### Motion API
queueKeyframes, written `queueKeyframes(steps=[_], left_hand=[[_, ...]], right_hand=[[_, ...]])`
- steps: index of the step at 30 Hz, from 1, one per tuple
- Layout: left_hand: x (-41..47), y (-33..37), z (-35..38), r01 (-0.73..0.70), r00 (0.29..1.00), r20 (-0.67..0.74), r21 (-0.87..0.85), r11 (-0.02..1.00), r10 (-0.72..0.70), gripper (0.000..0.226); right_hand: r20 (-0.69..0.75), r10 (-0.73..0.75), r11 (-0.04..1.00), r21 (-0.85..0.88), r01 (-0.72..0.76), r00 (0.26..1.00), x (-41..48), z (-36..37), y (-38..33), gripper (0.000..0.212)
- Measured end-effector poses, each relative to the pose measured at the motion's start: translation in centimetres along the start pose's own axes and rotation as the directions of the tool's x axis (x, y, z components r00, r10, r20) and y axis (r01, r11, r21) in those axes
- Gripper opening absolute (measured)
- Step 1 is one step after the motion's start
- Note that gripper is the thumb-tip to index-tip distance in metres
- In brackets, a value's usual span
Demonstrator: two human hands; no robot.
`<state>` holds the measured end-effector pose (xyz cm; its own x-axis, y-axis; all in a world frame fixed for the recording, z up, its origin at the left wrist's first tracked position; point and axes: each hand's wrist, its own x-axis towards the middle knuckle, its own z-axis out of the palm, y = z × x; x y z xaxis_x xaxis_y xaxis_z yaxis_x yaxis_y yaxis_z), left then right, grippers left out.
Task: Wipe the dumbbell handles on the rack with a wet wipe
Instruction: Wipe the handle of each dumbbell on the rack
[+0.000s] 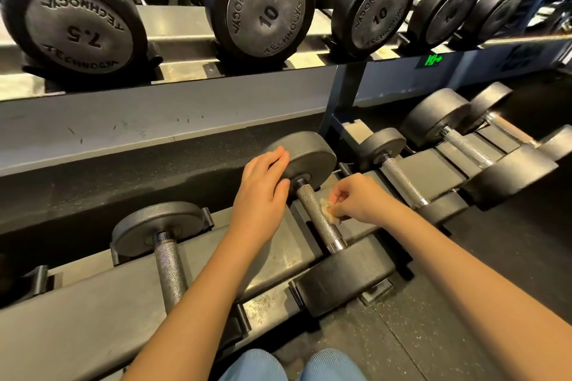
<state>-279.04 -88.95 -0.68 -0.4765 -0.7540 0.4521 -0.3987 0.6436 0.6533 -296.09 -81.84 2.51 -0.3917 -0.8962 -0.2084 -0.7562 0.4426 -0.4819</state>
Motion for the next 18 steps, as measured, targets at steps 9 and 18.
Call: queueKeyframes(steps=[9,18], left_hand=[[0.1,0.7,-0.9,0.001,0.998,0.067,0.083,0.997,-0.006,0.048],[4.8,2.7,-7.6,-0.1,0.99,-0.08,0.175,0.979,0.116,0.039]], right_hand=[[-0.101,0.005,1.0,0.014,-0.003,0.995,-1.6,1.0,0.2,0.009],[-0.537,-0.14,0.901,0.28,0.332,0.832,-1.1,-4.5,-4.3,0.009]])
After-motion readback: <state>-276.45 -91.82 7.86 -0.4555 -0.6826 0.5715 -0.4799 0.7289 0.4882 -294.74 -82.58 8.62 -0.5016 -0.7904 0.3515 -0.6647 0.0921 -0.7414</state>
